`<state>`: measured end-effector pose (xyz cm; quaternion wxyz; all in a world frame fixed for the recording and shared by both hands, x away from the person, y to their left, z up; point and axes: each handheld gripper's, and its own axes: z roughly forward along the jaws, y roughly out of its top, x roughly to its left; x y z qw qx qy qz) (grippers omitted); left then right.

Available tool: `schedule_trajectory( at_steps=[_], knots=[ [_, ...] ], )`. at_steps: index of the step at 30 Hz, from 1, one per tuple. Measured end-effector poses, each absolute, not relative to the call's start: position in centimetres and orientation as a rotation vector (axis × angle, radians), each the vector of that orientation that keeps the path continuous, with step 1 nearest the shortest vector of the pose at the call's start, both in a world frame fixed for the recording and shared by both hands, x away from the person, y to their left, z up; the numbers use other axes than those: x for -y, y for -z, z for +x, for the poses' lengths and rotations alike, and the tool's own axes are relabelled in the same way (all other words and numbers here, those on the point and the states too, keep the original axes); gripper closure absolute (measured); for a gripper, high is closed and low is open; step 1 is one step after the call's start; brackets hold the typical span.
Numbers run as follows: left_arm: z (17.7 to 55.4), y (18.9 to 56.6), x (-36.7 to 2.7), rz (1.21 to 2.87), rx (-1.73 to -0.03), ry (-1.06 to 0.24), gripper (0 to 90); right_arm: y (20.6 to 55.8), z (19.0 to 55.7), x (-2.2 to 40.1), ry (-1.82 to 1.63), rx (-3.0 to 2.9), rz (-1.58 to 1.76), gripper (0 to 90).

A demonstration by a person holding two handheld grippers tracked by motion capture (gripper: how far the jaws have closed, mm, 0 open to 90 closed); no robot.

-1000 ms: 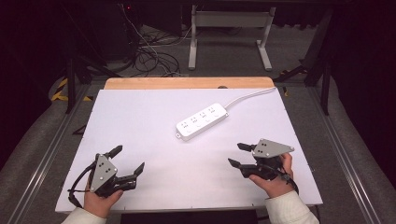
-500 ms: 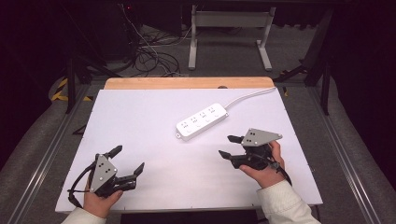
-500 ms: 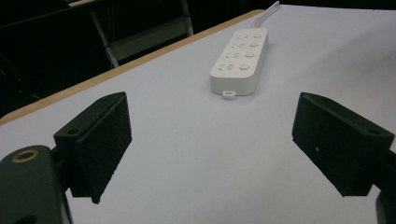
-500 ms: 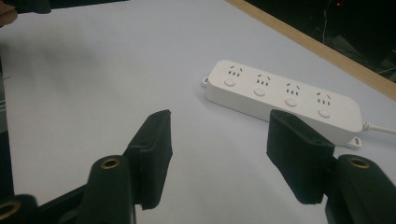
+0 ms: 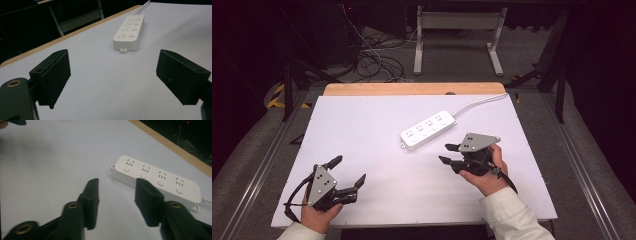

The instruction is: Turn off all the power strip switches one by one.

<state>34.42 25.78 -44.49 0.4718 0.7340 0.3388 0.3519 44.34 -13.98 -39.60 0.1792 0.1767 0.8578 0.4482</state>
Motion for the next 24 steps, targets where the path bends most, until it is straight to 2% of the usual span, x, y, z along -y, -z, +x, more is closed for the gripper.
schedule_trajectory(
  at_steps=[4,14,24],
  knots=[
    [34.4,44.5,-25.8,1.801,-0.833,-0.860,13.1,39.3,44.6,13.5,-1.280,-2.491,0.469,76.2],
    [33.9,44.5,-26.1,1.796,-0.847,-0.875,13.1,38.6,45.7,11.8,-1.298,-2.542,0.446,90.0],
    [33.8,44.6,-26.2,1.795,-0.853,-0.879,13.1,38.6,47.7,9.8,-1.301,-2.583,0.562,90.0]
  ],
)
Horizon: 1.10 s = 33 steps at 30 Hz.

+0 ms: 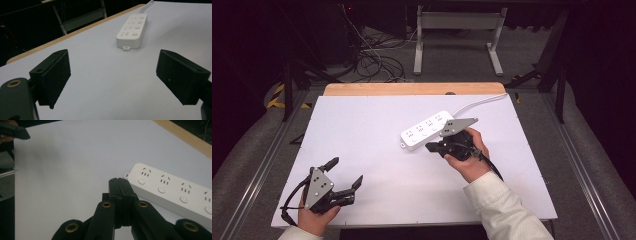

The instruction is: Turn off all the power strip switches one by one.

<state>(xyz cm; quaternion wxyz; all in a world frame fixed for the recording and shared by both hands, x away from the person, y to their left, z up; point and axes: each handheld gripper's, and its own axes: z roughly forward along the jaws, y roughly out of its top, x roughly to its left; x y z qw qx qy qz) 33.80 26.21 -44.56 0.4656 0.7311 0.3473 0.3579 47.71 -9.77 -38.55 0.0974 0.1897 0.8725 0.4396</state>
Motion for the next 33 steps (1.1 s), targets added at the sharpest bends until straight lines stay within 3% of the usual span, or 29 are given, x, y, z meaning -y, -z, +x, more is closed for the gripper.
schedule_trajectory(
  at_steps=[33],
  knots=[
    [34.1,44.6,-26.4,1.806,-0.850,-0.867,13.1,43.7,54.2,4.9,-1.177,-2.538,0.736,90.0]
  ],
)
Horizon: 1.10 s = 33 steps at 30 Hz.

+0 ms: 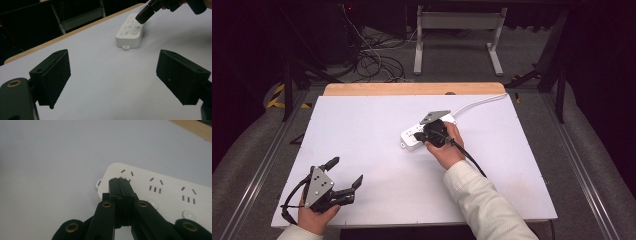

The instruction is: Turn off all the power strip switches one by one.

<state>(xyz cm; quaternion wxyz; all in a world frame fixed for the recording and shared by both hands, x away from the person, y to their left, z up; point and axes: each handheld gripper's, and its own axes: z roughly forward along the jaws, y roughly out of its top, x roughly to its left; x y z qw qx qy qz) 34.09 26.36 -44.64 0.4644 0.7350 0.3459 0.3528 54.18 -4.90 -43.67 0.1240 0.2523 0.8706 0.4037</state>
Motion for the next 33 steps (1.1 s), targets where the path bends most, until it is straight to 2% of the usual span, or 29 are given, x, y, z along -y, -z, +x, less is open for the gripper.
schedule_trajectory(
  at_steps=[18,33],
  knots=[
    [34.2,44.7,-26.3,1.806,-0.846,-0.864,13.1,45.8,55.4,4.1,-1.160,-2.536,0.766,90.0],
    [34.1,44.6,-26.3,1.807,-0.843,-0.864,13.1,46.2,55.4,3.7,-1.160,-2.524,0.766,90.0]
  ],
)
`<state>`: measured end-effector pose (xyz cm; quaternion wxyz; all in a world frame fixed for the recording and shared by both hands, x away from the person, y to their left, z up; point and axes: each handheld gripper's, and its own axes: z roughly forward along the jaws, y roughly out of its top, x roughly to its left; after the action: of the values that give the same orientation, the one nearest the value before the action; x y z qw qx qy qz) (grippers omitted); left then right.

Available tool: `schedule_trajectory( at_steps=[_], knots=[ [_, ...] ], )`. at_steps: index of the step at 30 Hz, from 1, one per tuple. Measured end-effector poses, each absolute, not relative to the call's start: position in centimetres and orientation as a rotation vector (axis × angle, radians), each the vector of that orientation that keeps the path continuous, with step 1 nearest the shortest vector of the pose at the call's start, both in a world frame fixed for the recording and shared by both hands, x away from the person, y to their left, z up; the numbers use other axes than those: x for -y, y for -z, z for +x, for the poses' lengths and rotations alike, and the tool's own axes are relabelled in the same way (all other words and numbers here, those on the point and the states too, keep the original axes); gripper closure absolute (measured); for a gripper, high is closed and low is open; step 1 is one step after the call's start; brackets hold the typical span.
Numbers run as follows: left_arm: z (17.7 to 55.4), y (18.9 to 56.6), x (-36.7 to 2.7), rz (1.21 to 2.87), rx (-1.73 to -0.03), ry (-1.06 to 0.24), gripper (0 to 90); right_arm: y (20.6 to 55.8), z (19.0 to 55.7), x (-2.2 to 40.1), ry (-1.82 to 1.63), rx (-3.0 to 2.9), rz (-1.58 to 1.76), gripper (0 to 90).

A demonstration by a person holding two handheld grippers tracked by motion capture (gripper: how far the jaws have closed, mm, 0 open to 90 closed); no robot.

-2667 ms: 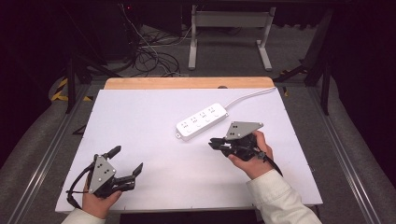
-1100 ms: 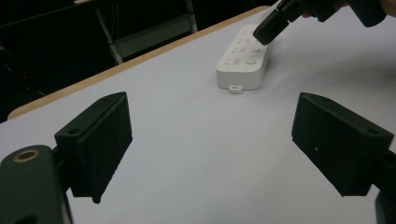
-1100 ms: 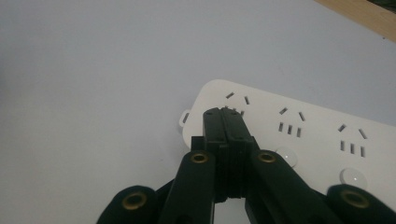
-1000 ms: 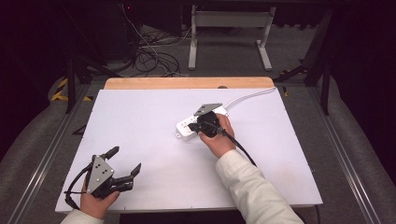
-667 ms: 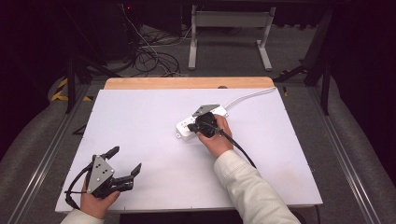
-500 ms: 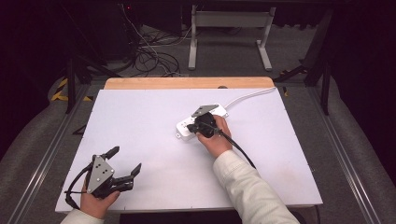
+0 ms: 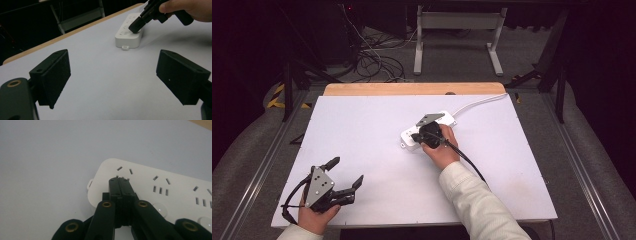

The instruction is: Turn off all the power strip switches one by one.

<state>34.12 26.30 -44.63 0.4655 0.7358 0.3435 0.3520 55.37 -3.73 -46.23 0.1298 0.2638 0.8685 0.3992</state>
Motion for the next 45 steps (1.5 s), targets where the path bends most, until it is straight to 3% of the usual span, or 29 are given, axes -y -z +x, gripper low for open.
schedule_trajectory(
  at_steps=[28,35,45],
  knots=[
    [34.1,44.7,-26.2,1.807,-0.846,-0.863,13.0,45.9,55.1,2.9,-1.076,-2.522,0.784,90.0],
    [34.3,44.7,-26.3,1.809,-0.848,-0.865,13.0,42.6,54.5,3.3,-1.235,-2.419,0.744,90.0],
    [34.1,44.6,-26.3,1.805,-0.847,-0.861,13.0,42.4,55.7,5.0,-1.178,-2.412,0.802,90.0]
  ],
)
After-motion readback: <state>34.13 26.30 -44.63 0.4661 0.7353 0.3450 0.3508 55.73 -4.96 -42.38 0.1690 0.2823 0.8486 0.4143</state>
